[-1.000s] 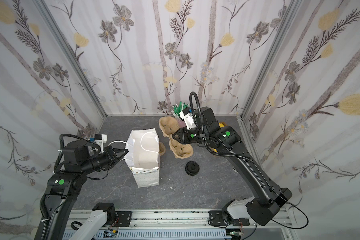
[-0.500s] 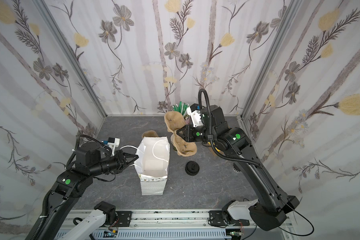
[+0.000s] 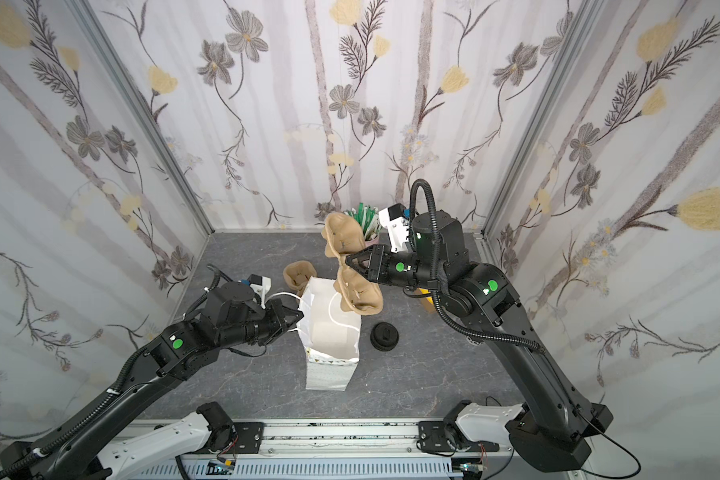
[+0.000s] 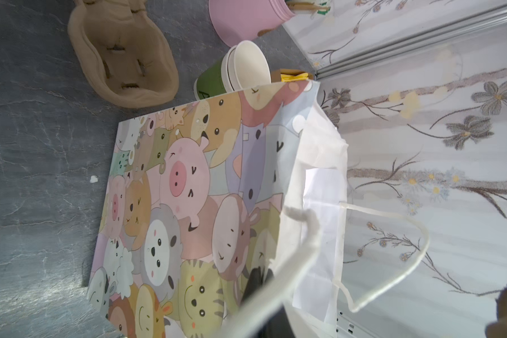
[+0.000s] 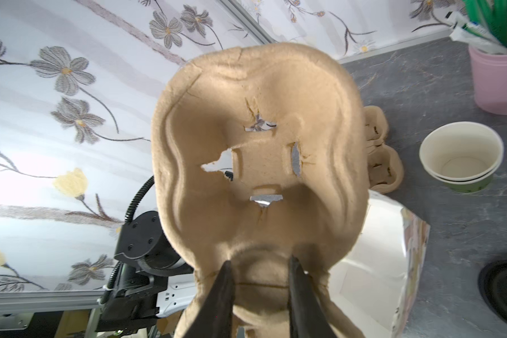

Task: Pack the takeout coffee
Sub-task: 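Pull the bag inward with the left gripper while the right carries the carrier over, then lower the held carrier into the bag opening while the left gripper holds the bag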

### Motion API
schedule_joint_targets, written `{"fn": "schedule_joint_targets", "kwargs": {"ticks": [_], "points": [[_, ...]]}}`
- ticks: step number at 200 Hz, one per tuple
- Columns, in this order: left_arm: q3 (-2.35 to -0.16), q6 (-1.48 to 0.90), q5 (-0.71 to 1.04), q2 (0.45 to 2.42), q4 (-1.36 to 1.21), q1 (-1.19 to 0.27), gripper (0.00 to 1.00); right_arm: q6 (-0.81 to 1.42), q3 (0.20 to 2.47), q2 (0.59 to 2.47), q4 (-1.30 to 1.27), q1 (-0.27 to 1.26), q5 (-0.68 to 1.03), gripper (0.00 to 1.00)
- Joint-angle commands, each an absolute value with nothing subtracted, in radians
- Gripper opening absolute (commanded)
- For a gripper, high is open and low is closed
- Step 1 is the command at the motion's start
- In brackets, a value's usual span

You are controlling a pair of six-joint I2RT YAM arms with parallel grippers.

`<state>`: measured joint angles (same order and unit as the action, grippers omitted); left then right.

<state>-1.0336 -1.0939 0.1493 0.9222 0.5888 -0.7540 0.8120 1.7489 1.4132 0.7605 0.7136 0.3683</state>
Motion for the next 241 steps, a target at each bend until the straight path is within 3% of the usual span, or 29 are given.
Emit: {"fn": "schedule_joint_targets", "kwargs": {"ticks": [1, 45, 96, 241], "points": [[-1.059, -1.130, 0.054, 0.943, 0.495, -0.774, 0.00, 0.936, 1.727, 1.414, 0.622, 0.757, 0.372, 0.24], [-1.089, -1.136, 0.071, 1.026, 0.452, -0.826, 0.00, 1.087, 1.616, 1.414, 0.382, 0.856, 0.337, 0.23], [-1.026, -1.162, 0.040, 0.977, 0.426, -0.834, 0.00, 1.243, 1.356, 1.371, 0.091, 0.879, 0.288, 0.23], [-0.948, -1.148, 0.050, 0.920, 0.388, -0.827, 0.00, 1.255, 1.192, 1.402, 0.054, 0.910, 0.177, 0.22]]}}
